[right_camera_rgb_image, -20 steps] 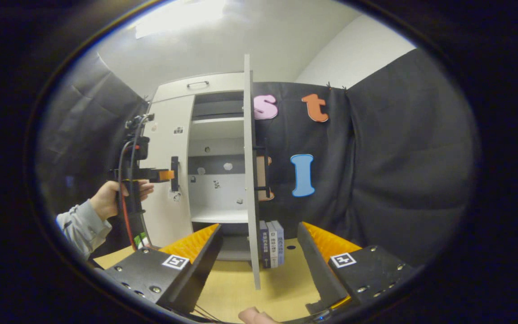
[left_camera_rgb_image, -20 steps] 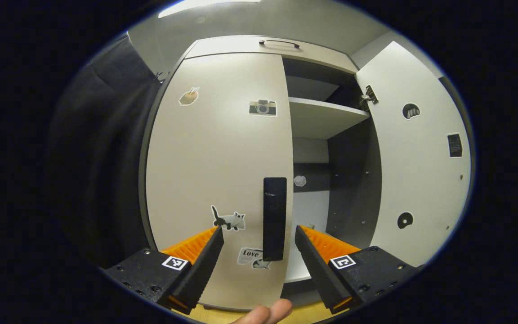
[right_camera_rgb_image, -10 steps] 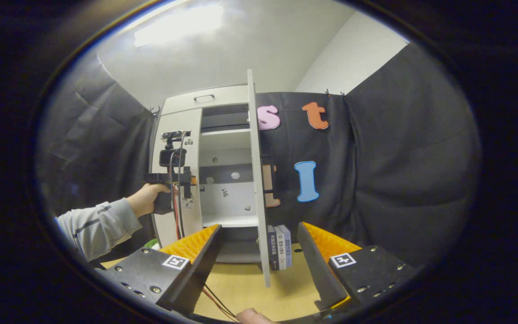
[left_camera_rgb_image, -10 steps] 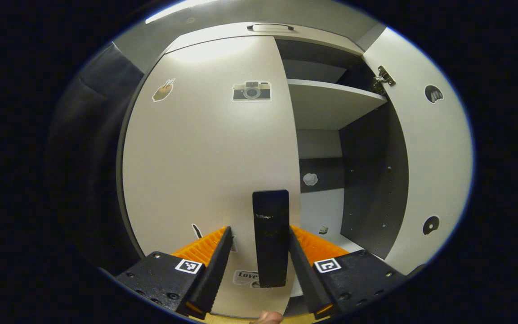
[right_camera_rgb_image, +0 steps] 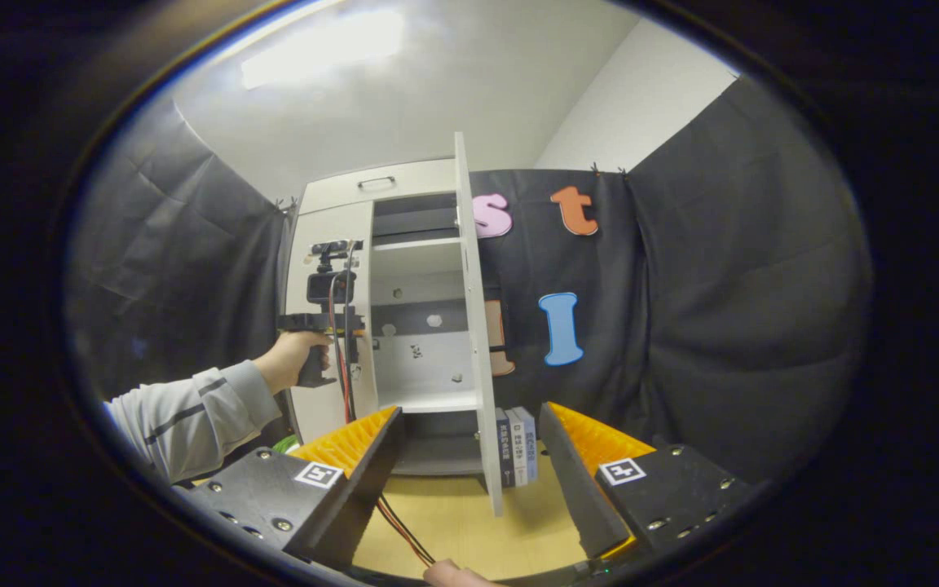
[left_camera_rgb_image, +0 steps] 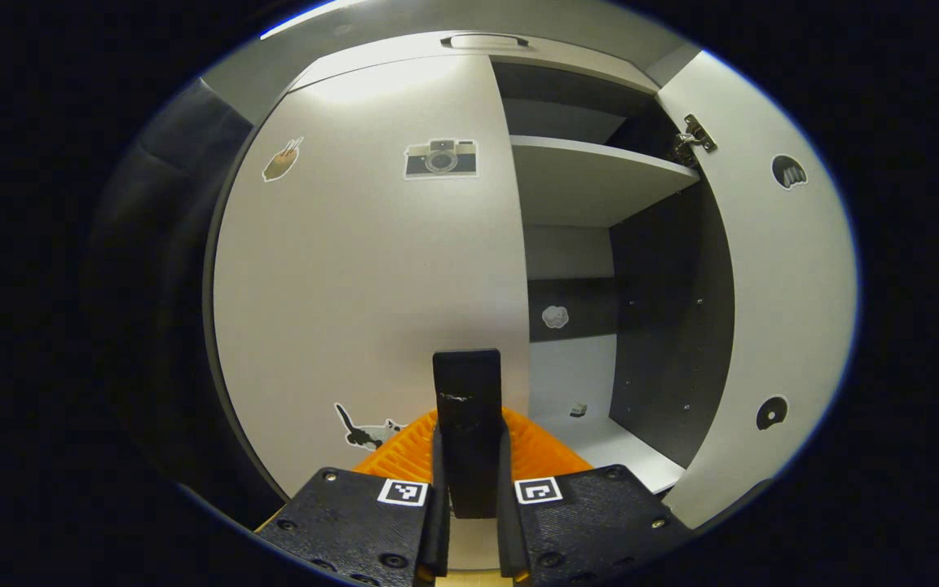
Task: Open the right door of the double-door shoe cabinet with the right hand, and open the left door with the left hand.
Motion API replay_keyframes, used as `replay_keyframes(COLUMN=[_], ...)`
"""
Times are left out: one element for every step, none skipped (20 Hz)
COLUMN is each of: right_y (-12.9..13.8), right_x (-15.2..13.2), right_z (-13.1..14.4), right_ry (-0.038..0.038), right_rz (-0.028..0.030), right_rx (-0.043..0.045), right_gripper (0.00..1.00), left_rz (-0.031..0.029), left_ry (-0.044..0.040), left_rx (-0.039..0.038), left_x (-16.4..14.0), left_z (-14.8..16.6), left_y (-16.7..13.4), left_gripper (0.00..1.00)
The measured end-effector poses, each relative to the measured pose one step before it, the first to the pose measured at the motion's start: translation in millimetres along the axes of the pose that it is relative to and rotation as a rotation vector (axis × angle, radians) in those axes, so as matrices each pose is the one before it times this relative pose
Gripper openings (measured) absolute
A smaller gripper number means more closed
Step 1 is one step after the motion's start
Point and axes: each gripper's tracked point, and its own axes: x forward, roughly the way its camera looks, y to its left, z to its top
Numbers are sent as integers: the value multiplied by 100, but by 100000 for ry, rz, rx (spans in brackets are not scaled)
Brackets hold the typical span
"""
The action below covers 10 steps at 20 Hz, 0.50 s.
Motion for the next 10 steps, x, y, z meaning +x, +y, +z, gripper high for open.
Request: replay_keyframes(right_y=[218, 197, 455, 676, 745, 393, 317, 410, 375, 157], right_x=[-340, -184, 150, 101, 146, 166, 223, -9, -56, -77], right_z=[32, 188, -55, -79, -294, -120, -74, -6, -97, 82], right_ry=[-311, -335, 173, 664, 845, 751, 351, 159, -22, -40], right_rz=[-163, -434, 395, 1311, 940, 16, -158, 100, -44, -326], right_rx=[-136, 159, 152, 251, -173, -789, -832, -704, -681, -243], right_gripper=[98, 97, 98, 98, 99, 98, 99, 97, 99, 98], left_rz=[-906, -1471, -1518, -1106, -725, -543, -440, -758, -1198, -1473], left_ry=[502, 488, 218, 211, 144, -224, 264, -186, 164, -544], left_rx=[840, 448, -579, -776, -309, -228, -1400, -899, -729, -43], left_x=[-214, -317, -574, -750, -715, -787, -339, -632, -874, -834], left_z=[-51, -25, -20, 32, -61, 193, -81, 62, -117, 120], left_y=[-94, -24, 21, 50, 147, 186, 60, 71, 173, 159], left_gripper=[24, 24, 23, 23, 23, 23, 23, 23, 23, 22])
